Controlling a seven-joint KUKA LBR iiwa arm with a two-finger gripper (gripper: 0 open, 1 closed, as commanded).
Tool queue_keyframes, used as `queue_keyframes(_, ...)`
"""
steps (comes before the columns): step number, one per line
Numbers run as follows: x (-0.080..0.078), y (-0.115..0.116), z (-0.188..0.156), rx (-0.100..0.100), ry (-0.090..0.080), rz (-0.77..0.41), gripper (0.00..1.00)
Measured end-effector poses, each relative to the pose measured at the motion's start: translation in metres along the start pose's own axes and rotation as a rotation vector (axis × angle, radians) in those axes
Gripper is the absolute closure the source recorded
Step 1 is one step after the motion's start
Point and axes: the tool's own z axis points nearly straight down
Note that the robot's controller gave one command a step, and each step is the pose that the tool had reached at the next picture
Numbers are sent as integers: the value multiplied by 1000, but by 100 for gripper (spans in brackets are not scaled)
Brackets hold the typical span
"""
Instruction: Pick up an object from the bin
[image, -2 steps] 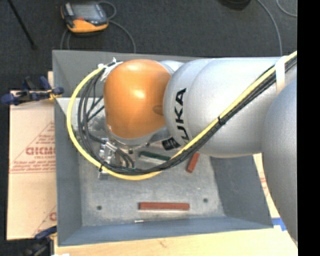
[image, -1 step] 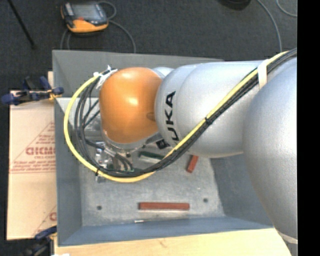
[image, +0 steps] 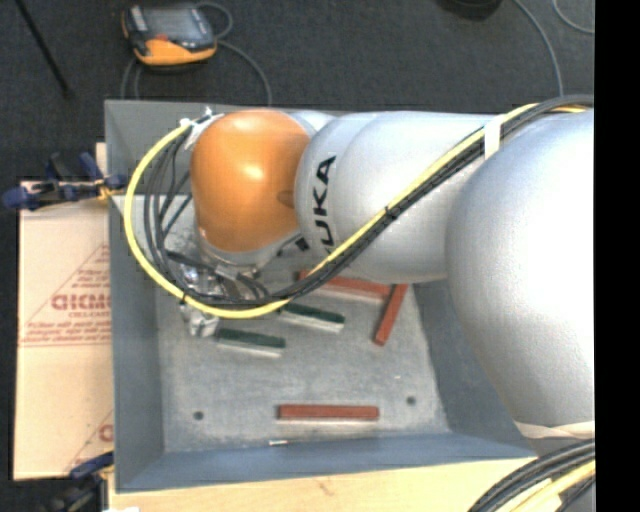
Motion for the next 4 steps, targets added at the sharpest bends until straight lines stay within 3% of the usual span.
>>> queue_keyframes(1, 16, 7, 30, -2, 4, 40, 0)
queue_keyframes(2, 21, 10, 33, -2, 5, 47, 0)
queue_keyframes(3, 21, -31, 75, -3, -5, 32, 0)
queue_keyframes(4, 25, -90, 96, -2, 6, -40, 0)
